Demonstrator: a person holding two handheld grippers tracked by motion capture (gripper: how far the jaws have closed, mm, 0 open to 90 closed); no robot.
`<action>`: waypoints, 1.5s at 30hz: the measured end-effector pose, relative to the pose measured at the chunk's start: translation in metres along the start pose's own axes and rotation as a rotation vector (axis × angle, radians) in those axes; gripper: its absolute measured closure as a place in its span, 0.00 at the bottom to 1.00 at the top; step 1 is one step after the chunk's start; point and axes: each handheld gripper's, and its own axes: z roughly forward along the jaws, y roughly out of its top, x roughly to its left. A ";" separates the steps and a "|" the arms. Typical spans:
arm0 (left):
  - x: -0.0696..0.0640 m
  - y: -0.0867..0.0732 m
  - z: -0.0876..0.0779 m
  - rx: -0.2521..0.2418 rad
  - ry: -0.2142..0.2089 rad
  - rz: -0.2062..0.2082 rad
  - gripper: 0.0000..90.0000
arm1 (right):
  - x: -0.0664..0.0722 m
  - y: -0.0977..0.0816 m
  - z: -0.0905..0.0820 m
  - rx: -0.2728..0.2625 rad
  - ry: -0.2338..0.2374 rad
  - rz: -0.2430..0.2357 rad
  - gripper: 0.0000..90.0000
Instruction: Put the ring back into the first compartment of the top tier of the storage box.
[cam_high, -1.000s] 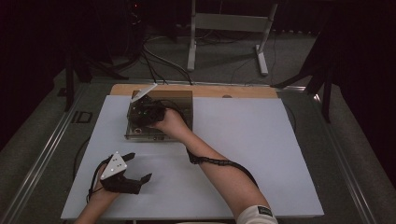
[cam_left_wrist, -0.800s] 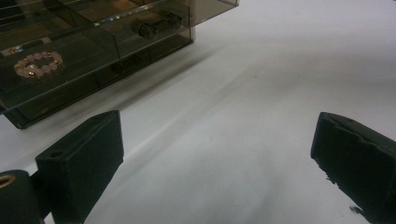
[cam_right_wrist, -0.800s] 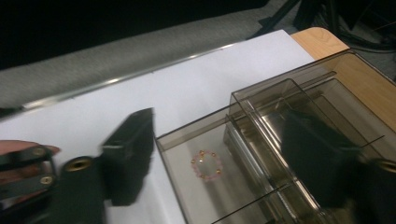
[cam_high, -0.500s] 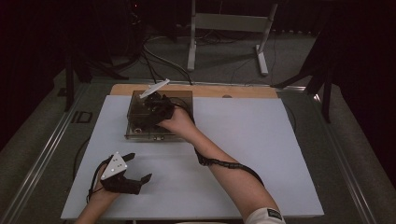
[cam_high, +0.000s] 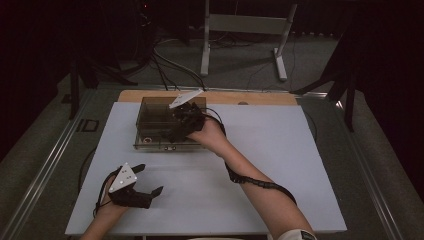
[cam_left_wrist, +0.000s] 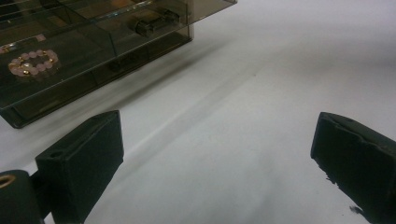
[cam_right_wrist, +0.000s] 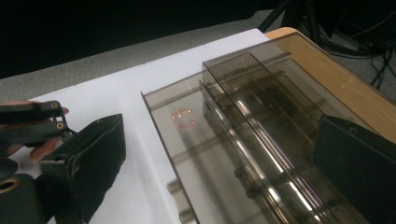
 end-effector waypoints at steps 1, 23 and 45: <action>0.000 0.000 0.000 0.000 0.000 0.003 0.05 | -0.001 -0.002 -0.004 -0.003 -0.001 0.001 0.03; -0.001 0.000 0.001 0.002 -0.003 0.001 0.05 | -0.018 -0.062 -0.061 -0.053 -0.096 0.066 0.03; -0.001 0.000 0.001 0.004 0.000 0.000 0.05 | -0.021 -0.135 -0.093 -0.059 -0.136 0.116 0.03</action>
